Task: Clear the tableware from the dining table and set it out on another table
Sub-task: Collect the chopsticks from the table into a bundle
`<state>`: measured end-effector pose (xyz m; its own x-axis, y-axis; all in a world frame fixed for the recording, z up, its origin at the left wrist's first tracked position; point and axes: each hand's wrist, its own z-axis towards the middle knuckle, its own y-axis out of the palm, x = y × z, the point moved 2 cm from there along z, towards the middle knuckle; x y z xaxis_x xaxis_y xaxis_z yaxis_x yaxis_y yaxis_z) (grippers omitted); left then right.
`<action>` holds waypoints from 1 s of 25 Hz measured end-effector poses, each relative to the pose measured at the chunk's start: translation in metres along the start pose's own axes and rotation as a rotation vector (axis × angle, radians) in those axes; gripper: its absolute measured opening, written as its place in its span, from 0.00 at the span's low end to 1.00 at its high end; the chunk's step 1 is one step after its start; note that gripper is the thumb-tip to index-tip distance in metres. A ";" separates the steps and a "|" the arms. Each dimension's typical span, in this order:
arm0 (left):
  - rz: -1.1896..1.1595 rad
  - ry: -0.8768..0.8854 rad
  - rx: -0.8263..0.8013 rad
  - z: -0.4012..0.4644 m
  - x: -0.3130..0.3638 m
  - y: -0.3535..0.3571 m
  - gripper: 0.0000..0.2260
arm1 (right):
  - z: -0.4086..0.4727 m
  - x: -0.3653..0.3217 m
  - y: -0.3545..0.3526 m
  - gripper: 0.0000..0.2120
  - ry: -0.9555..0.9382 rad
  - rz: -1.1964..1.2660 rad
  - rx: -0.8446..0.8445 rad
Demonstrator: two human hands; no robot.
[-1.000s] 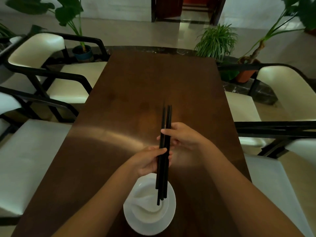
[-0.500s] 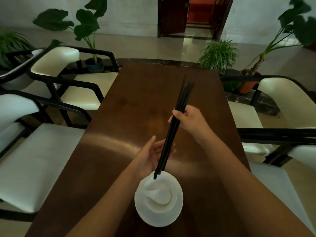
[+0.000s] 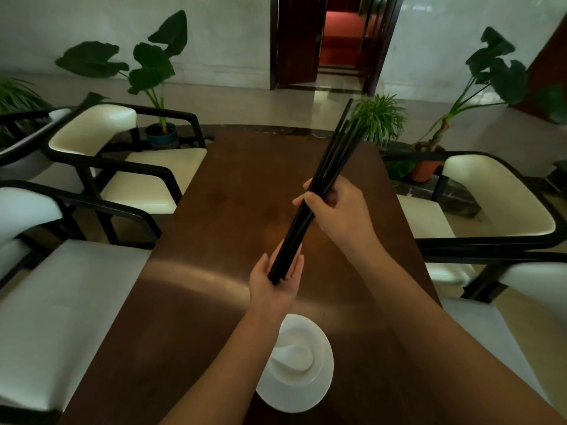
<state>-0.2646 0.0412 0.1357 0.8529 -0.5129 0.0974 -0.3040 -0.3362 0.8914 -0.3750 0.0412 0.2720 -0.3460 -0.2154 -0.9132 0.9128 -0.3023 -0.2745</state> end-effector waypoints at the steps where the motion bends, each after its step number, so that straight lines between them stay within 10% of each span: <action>1: -0.009 -0.004 0.011 -0.001 -0.001 0.000 0.21 | -0.002 0.000 0.003 0.05 0.015 -0.036 -0.006; 11: 0.038 0.000 0.149 -0.017 0.013 -0.004 0.15 | -0.003 0.006 0.008 0.04 0.229 -0.098 0.001; 21: -0.084 -0.181 -0.039 -0.037 0.010 0.000 0.21 | 0.009 -0.011 0.004 0.09 0.185 -0.084 -0.074; 25: -0.087 -0.186 -0.053 -0.037 0.009 -0.002 0.18 | 0.010 -0.005 -0.010 0.10 0.343 0.223 -0.238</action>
<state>-0.2404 0.0664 0.1514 0.7805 -0.6222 -0.0599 -0.2059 -0.3464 0.9152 -0.3841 0.0357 0.2827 -0.0806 0.0802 -0.9935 0.9949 -0.0538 -0.0850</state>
